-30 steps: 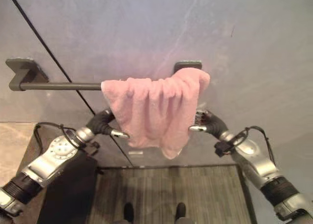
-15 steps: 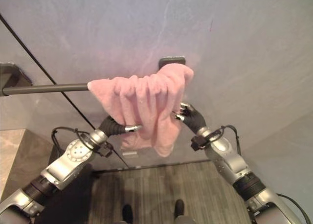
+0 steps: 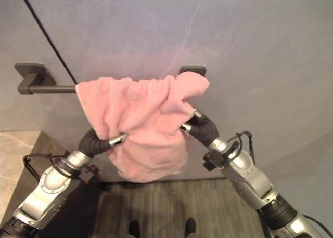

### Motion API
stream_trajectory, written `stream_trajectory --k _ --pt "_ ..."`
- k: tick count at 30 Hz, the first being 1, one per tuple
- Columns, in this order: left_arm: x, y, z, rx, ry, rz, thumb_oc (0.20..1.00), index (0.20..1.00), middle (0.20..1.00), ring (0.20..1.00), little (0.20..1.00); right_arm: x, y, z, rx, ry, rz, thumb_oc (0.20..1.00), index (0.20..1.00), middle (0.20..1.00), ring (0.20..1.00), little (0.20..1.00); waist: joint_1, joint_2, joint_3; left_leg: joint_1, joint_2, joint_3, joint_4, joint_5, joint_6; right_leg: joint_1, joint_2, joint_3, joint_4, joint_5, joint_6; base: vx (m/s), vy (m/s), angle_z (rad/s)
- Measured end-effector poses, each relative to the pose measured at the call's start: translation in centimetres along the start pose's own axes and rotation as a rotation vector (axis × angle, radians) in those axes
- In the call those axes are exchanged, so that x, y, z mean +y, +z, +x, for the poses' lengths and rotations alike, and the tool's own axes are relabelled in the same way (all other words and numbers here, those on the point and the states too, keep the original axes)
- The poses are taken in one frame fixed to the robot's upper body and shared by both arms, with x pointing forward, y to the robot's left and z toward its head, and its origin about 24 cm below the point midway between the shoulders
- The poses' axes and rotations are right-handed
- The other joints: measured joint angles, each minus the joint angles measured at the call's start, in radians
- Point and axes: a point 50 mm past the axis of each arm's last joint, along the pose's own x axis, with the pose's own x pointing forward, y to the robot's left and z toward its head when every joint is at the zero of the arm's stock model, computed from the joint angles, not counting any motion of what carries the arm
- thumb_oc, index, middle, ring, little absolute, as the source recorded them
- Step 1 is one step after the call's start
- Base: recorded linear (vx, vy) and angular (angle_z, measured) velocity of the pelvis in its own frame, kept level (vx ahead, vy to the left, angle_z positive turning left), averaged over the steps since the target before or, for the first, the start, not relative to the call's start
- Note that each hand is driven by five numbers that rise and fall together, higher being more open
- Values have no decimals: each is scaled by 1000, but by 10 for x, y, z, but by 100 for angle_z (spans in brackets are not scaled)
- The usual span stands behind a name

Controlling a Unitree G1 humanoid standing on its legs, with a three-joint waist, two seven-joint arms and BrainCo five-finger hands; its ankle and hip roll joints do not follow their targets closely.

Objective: Put brush and paste in cup on sink, flatten towel.

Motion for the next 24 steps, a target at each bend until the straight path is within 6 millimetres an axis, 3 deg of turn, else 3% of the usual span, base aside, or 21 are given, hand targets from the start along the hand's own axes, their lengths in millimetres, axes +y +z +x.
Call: stream_trajectory --k 10,16,19,24 --pt "12 13 1 -57 81 7 200 200 200 200 200 30 13 38 -65 210 30 200 200 200 200 200 30 -20 -11 -22 -10 -21 5 4 -5 -15 -7 -22 0 -2 3 -24 26 7" --pt "26 12 -2 -54 166 34 200 200 200 200 200 29 7 44 -69 175 52 200 200 200 200 200 48 -26 5 -35 -19 -29 5 6 -5 -22 -13 -33 0 -3 4 -19 36 6" --pt "37 0 -8 -3 219 46 200 200 200 200 200 28 4 45 -61 150 32 200 200 200 200 200 47 -26 16 -35 -22 -27 5 5 -5 -24 -16 -32 0 -3 5 8 39 -1" --pt "35 -13 -10 61 212 71 200 200 200 200 200 27 -16 35 -13 79 68 200 200 200 200 200 44 -24 31 -32 -22 -13 5 4 -4 -29 -16 -19 0 -3 6 34 36 -7"
